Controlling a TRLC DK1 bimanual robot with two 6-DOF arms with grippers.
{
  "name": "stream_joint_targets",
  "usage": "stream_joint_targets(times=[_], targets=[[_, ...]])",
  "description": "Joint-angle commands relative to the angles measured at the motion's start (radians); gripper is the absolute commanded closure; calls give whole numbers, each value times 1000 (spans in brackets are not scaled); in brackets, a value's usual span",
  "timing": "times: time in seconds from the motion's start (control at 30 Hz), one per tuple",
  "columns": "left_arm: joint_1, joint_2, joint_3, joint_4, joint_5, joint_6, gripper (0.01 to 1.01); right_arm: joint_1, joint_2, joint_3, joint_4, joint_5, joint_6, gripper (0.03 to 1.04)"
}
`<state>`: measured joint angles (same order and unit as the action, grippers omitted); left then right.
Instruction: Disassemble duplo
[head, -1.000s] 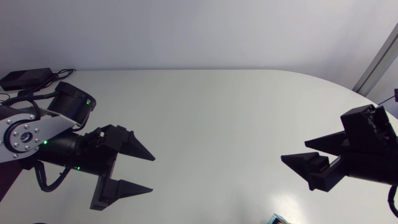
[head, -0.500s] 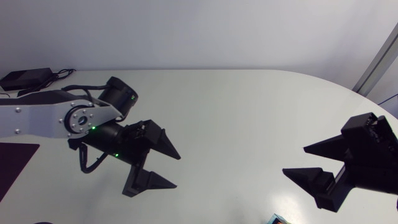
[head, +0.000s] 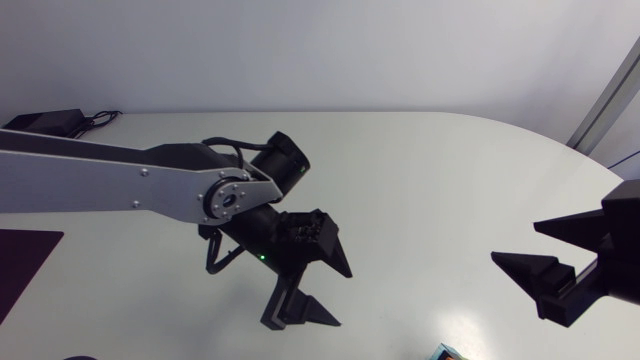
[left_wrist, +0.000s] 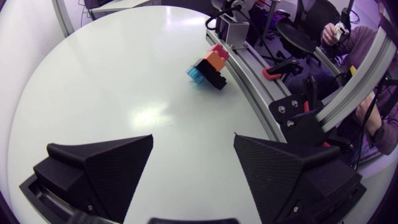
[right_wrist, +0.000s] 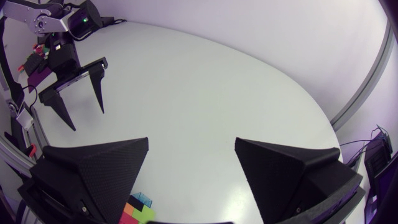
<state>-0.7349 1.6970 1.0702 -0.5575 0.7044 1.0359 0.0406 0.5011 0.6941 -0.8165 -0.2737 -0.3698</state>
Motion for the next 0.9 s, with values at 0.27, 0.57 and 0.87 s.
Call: stream_joint_targets(times=[0.27, 0.57, 0.87], targets=[[-152, 118, 122, 90, -42, 12, 134, -10, 22, -7, 10, -50, -20, 66], [-230, 135, 116, 169, -141, 30, 149, -11, 24, -16, 11, -73, -31, 66], [-305, 128, 108, 220, -198, 47, 151, -11, 40, -16, 17, -87, -31, 66]])
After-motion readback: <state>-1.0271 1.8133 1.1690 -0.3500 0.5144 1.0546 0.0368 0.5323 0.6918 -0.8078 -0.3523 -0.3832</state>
